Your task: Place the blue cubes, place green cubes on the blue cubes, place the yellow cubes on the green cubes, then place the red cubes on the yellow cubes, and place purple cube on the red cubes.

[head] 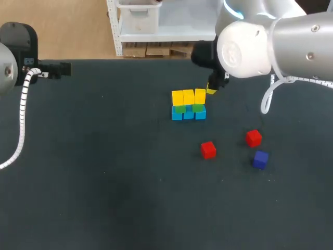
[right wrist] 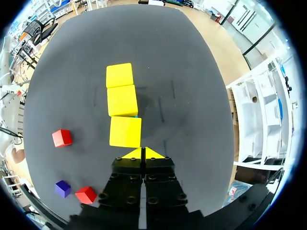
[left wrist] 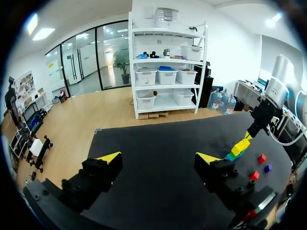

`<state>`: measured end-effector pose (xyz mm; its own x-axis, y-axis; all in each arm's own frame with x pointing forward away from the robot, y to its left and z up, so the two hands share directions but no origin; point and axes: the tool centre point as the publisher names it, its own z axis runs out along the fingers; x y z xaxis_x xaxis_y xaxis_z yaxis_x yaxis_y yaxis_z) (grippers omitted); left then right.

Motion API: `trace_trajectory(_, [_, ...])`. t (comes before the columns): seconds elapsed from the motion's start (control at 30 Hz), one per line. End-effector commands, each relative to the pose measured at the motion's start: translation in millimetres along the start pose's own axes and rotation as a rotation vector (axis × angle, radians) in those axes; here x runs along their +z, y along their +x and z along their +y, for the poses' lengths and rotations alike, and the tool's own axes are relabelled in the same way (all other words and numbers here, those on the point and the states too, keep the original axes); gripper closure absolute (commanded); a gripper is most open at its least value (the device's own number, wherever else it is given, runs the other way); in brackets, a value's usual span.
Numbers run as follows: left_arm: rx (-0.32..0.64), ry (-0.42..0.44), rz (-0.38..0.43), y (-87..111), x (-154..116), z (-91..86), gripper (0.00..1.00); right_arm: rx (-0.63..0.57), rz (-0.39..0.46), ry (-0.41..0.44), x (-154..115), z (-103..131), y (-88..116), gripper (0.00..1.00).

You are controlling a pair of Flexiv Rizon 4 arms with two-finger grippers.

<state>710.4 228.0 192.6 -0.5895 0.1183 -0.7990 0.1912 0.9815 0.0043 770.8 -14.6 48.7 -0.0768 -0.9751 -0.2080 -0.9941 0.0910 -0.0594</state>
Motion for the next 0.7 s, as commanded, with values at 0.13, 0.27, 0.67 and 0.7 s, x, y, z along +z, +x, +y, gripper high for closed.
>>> trace_trajectory(0.13, [0.000,0.001,-0.001,0.3,-0.1,0.3,0.00,0.002,-0.009,-0.005,-0.5,-0.5,-0.8,1.00])
trace_trajectory(0.27, [0.000,0.001,-0.001,0.3,-0.1,0.3,0.00,0.001,-0.013,-0.006,-1.5,0.4,-1.9,1.00])
trace_trajectory(0.67, [0.000,0.001,-0.001,0.3,-0.1,0.3,0.00,-0.007,-0.022,-0.008,-2.9,3.1,-6.3,1.00])
trace_trajectory(0.7, [0.000,0.001,-0.001,0.3,-0.1,0.3,0.00,-0.007,-0.021,-0.007,-2.9,3.0,-6.4,1.00])
